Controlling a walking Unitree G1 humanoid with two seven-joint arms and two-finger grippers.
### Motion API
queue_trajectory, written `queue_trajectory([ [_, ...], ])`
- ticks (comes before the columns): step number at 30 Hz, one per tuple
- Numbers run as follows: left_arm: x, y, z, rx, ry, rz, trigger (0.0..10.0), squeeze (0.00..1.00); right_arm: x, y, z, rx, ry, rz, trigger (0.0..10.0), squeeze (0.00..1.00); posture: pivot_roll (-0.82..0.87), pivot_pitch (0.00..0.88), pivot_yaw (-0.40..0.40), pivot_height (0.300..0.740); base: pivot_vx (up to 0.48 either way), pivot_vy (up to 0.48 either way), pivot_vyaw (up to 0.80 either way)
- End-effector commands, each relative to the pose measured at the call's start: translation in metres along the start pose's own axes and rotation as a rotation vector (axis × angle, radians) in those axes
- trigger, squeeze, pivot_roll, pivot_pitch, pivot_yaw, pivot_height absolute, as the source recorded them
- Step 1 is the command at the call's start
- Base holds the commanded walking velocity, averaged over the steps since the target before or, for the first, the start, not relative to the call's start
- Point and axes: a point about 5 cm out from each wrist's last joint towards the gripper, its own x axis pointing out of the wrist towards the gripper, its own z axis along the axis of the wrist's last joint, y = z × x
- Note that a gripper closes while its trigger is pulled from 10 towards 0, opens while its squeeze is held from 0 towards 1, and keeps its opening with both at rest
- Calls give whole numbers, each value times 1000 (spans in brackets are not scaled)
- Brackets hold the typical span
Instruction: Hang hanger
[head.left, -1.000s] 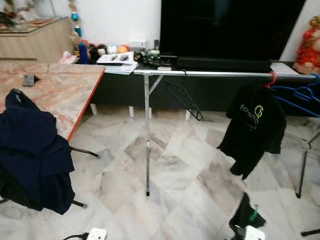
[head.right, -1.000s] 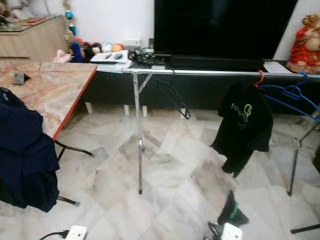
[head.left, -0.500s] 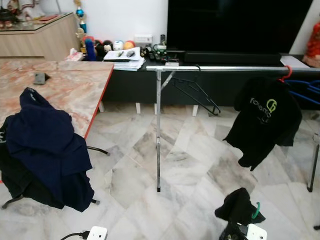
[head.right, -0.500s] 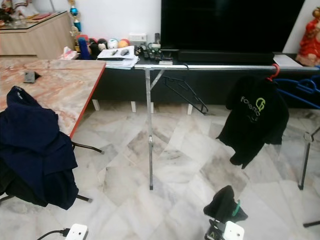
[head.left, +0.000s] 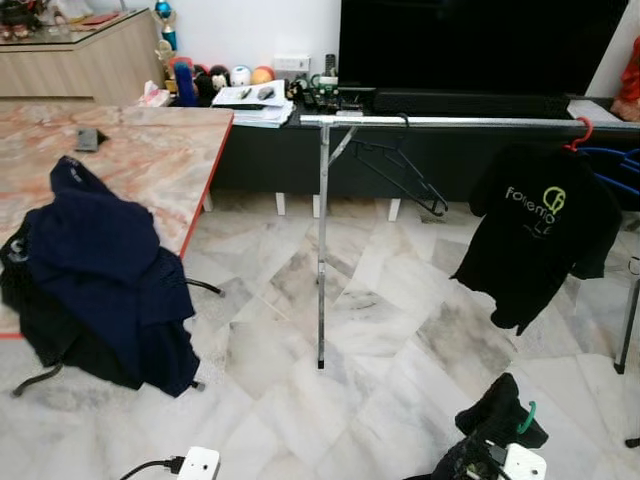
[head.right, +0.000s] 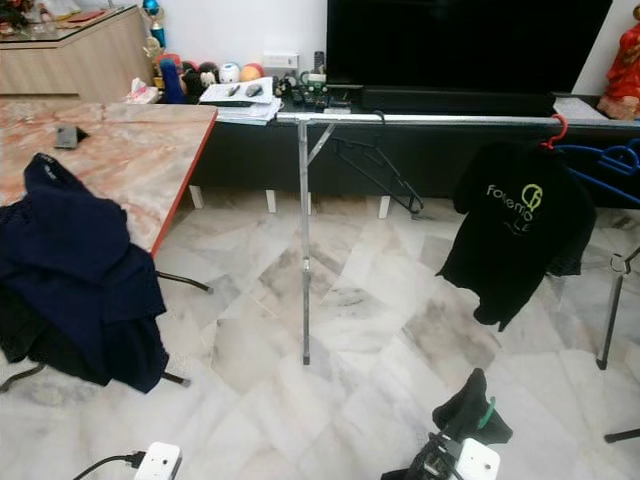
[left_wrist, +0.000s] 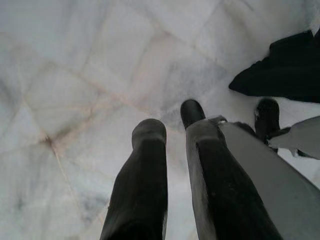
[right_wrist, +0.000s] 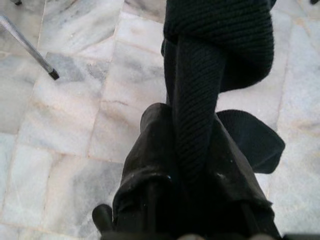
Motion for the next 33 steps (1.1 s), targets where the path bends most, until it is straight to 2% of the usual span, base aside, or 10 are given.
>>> queue_trajectory([
  [1,-1,1,-4,-5,13,1,10000,0,2,-1,8,10,-37,-10,10000,0,6,15,27,740,-270,0,0],
  [20,-1,3,-5,0,15,4,10000,0,4,2,15,15,-66,-9,10000,0,12,21,34,740,-283,0,0],
  [30,-2,4,-4,-3,5,13,10000,0,7,7,24,-15,-85,24,10000,0,14,24,34,740,0,0,0],
  [33,-1,4,3,-13,-30,6,10000,0,8,6,28,-24,-89,34,10000,0,17,24,33,740,0,0,0],
])
